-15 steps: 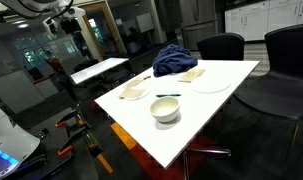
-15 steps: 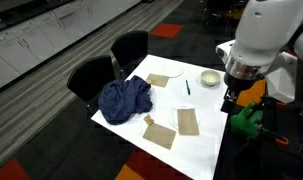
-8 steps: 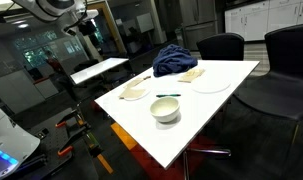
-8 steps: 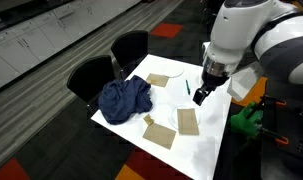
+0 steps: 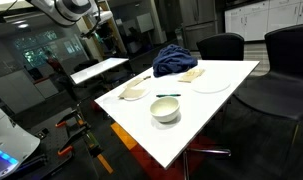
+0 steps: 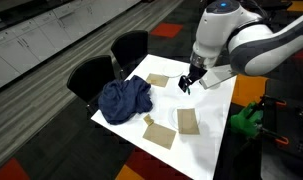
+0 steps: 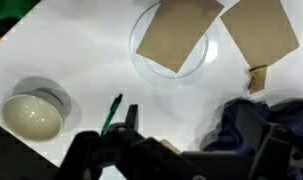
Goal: Put the pen in the bowl
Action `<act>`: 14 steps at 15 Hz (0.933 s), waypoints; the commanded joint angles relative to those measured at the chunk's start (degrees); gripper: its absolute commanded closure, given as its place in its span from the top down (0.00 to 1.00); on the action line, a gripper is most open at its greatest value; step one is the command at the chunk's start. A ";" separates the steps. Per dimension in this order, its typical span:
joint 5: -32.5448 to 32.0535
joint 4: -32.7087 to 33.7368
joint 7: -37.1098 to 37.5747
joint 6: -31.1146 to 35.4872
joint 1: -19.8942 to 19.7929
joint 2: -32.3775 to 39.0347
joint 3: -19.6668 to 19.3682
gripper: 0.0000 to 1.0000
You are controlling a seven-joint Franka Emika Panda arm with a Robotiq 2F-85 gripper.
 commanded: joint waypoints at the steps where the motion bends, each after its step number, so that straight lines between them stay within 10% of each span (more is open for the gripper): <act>1: -0.34 1.92 3.06 3.28 0.16 3.13 -3.17 1.00; 14: 0.83 -0.13 6.97 15.56 -0.14 8.95 -14.12 1.00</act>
